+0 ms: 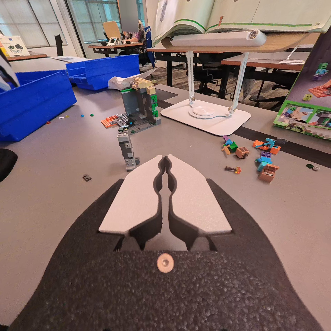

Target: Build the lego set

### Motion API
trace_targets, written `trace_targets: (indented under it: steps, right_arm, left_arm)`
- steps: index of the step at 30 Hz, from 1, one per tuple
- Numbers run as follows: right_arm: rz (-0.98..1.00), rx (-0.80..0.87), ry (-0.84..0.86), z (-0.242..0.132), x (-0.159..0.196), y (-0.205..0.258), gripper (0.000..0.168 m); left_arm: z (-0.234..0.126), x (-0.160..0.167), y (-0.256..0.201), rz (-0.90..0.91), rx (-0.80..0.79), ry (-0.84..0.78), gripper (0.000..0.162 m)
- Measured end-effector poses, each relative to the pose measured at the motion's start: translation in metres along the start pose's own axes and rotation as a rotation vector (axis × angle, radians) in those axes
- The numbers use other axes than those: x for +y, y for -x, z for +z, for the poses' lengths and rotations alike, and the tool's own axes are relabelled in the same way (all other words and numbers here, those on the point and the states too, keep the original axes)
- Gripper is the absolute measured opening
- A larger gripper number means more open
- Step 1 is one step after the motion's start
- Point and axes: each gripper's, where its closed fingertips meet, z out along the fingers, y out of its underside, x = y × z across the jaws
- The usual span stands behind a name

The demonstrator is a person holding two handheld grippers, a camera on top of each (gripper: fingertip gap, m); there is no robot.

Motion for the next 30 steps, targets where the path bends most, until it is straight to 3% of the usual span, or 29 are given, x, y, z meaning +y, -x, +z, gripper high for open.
trace_targets:
  steps: [3,8,15,22,23,24,27,29,30]
  right_arm:
    - [0.004,0.003,-0.004,-0.001,-0.001,-0.001,0.000]
    - [0.004,0.003,-0.001,-0.002,0.000,-0.001,0.000]
    - [0.006,-0.005,0.007,-0.001,0.002,0.000,0.000]
    - [0.012,-0.010,0.011,-0.001,0.004,-0.001,0.000]
    - [0.009,-0.010,0.012,-0.001,0.004,-0.001,0.000]
    - [0.007,-0.011,0.013,-0.001,0.004,0.000,0.000]
    - [0.007,-0.011,0.011,-0.001,0.003,0.000,0.000]
    - [0.010,-0.011,0.009,-0.002,0.003,-0.001,0.000]
    - [0.010,-0.012,0.009,-0.002,0.002,-0.001,0.000]
  left_arm:
    - [0.007,0.003,0.025,-0.023,-0.097,0.027,0.029]
    - [0.028,0.012,0.039,-0.011,-0.116,0.153,0.035]
    - [0.059,0.030,0.039,-0.014,-0.028,0.328,0.043]
    - [0.061,0.032,0.032,-0.002,0.031,0.350,0.053]
    - [0.061,0.032,0.030,0.008,0.036,0.358,0.048]
    - [0.061,0.031,0.018,0.002,0.100,0.354,0.027]
    - [0.060,0.032,0.000,0.011,0.171,0.380,0.020]
    - [0.054,0.027,-0.018,0.004,0.272,0.359,0.000]
    - [0.051,0.024,-0.022,-0.002,0.292,0.344,0.000]
